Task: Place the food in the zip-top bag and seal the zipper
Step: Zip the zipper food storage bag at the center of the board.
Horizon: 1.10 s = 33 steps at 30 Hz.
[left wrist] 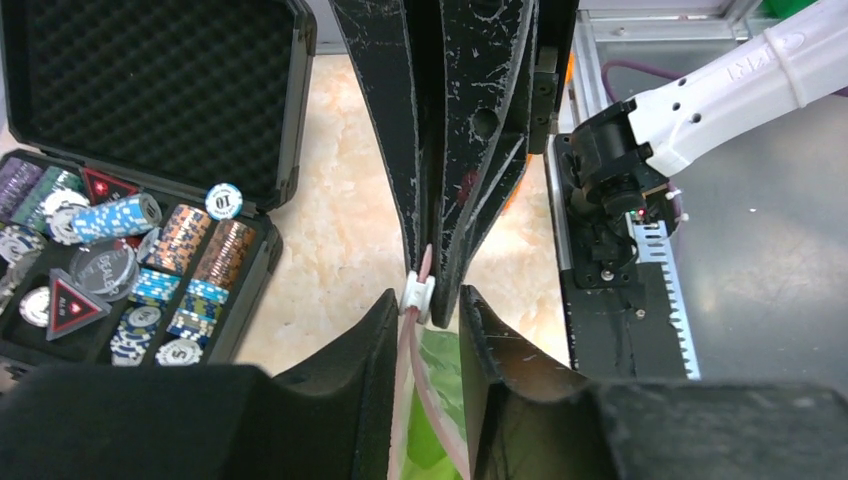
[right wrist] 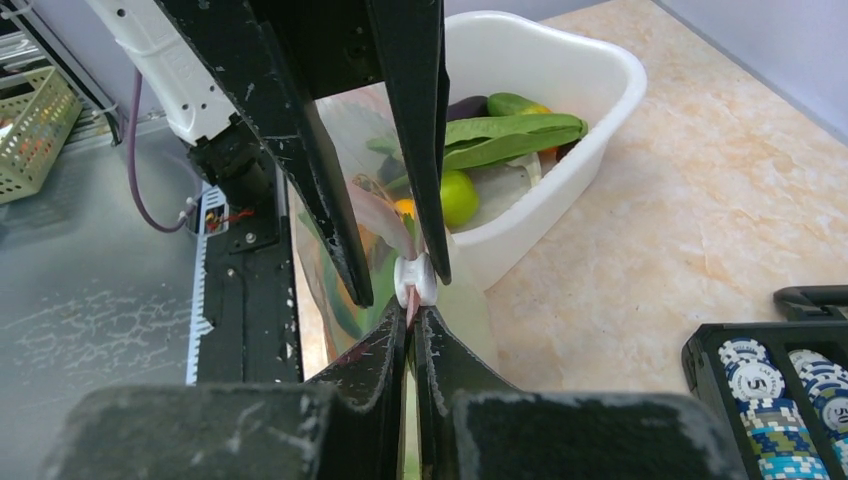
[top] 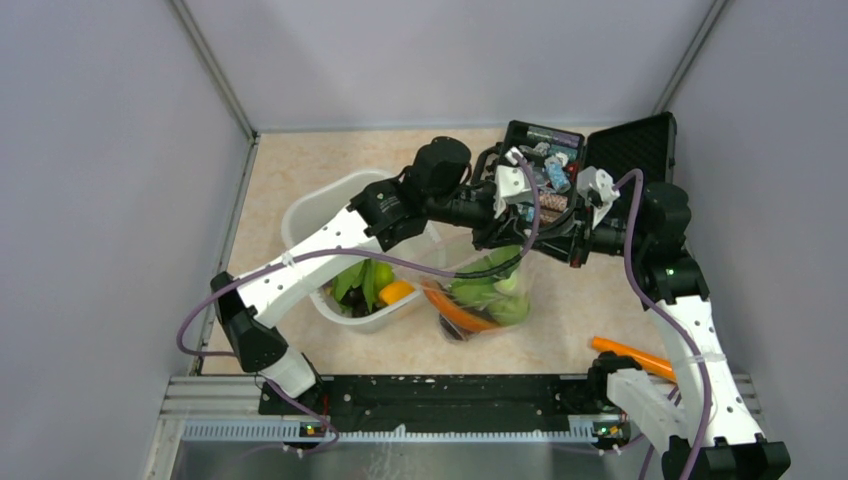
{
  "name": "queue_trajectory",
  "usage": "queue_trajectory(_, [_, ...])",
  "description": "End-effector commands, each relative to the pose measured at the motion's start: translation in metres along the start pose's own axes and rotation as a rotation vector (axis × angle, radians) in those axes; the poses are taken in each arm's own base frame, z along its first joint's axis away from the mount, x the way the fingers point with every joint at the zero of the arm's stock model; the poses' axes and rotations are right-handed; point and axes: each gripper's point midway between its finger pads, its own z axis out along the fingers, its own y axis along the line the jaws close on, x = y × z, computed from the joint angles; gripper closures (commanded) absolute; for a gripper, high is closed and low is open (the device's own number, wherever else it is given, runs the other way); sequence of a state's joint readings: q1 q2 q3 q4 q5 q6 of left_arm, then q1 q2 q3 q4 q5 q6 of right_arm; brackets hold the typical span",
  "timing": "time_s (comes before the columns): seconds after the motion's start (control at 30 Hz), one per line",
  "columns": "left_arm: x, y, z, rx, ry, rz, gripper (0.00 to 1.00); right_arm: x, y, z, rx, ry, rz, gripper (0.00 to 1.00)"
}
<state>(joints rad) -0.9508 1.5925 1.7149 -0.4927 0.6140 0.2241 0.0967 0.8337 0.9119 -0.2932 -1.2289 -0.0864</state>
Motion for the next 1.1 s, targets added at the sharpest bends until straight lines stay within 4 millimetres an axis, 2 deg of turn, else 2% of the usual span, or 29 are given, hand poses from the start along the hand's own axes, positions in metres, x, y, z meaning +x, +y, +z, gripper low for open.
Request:
queue_trajectory(0.0, [-0.022, -0.006, 0.000, 0.042, -0.052, 0.055, 0.73, -0.021, 0.010, -0.001, -0.030, -0.025, -0.096, 1.00])
queue_trajectory(0.1, [-0.024, -0.003, 0.001, 0.028, -0.059, 0.055, 0.75, -0.021, 0.011, -0.001, -0.039, -0.025, -0.096, 1.00])
queue_trajectory(0.27, [-0.019, -0.004, 0.000, 0.028, -0.041, 0.065, 1.00, -0.021, 0.009, -0.001, -0.022, -0.024, -0.096, 1.00])
queue_trajectory(0.47, [-0.009, -0.006, -0.007, 0.017, -0.008, 0.069, 1.00, -0.021, 0.000, -0.001, 0.024, -0.022, -0.088, 1.00])
queue_trajectory(0.67, [-0.004, -0.007, -0.017, -0.014, 0.019, 0.068, 1.00, -0.021, 0.001, -0.002, 0.034, -0.017, -0.095, 1.00])
queue_trajectory(1.07, [0.007, -0.006, -0.022, -0.033, 0.067, 0.056, 1.00, -0.019, -0.001, -0.002, 0.039, -0.011, -0.086, 1.00])
